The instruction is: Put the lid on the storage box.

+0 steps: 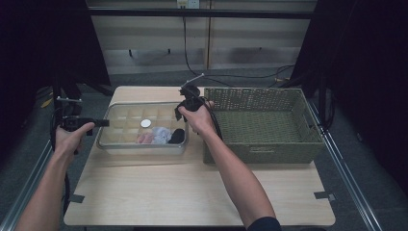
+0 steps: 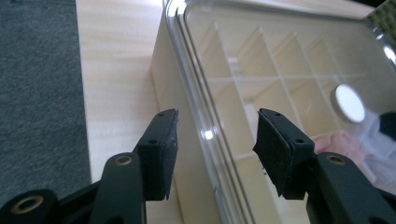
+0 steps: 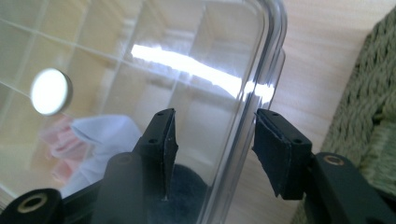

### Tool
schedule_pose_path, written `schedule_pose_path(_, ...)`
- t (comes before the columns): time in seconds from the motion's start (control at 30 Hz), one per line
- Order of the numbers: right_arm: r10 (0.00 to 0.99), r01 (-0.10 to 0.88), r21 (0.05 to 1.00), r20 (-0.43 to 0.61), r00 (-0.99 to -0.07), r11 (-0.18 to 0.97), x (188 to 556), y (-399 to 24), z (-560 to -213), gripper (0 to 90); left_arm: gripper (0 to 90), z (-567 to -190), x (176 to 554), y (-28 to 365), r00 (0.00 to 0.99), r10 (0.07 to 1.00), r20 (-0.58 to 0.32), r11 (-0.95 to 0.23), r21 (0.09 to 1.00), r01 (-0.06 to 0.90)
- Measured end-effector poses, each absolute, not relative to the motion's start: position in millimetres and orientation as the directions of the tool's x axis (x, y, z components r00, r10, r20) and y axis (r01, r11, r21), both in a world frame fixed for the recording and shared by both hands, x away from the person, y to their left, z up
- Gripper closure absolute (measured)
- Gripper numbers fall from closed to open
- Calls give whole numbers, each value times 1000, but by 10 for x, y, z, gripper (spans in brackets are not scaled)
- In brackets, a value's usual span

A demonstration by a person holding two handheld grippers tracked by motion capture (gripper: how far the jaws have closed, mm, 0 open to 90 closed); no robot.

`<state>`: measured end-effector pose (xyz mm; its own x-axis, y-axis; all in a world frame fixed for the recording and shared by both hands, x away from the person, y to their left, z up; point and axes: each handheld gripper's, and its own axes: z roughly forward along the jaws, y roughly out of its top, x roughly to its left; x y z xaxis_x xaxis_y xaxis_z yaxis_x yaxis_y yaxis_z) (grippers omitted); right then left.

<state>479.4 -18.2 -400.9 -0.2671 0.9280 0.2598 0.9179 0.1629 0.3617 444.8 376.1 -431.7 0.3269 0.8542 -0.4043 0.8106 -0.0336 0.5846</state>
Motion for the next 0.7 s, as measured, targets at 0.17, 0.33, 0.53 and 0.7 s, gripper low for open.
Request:
schedule_pose_path(0.17, 943, 920, 361, 224, -245, 153, 4773, -181, -4008, 451, 460, -4337, 4362, 3748, 334, 849, -410, -33, 589, 808)
schedule_pose_path(0.33, 940, 935, 307, 226, -256, 180, 4751, -127, -4058, 477, 471, -4337, 4315, 3706, 366, 831, -419, -65, 580, 812)
schedule_pose_path(0.53, 946, 932, 316, 206, -248, 176, 4725, -61, -4064, 457, 594, -4322, 4349, 3742, 335, 845, -416, -22, 600, 800)
schedule_pose_path(0.7, 950, 934, 319, 206, -233, 160, 4762, -44, -4065, 446, 596, -4332, 4424, 3708, 308, 857, -413, 8, 608, 794)
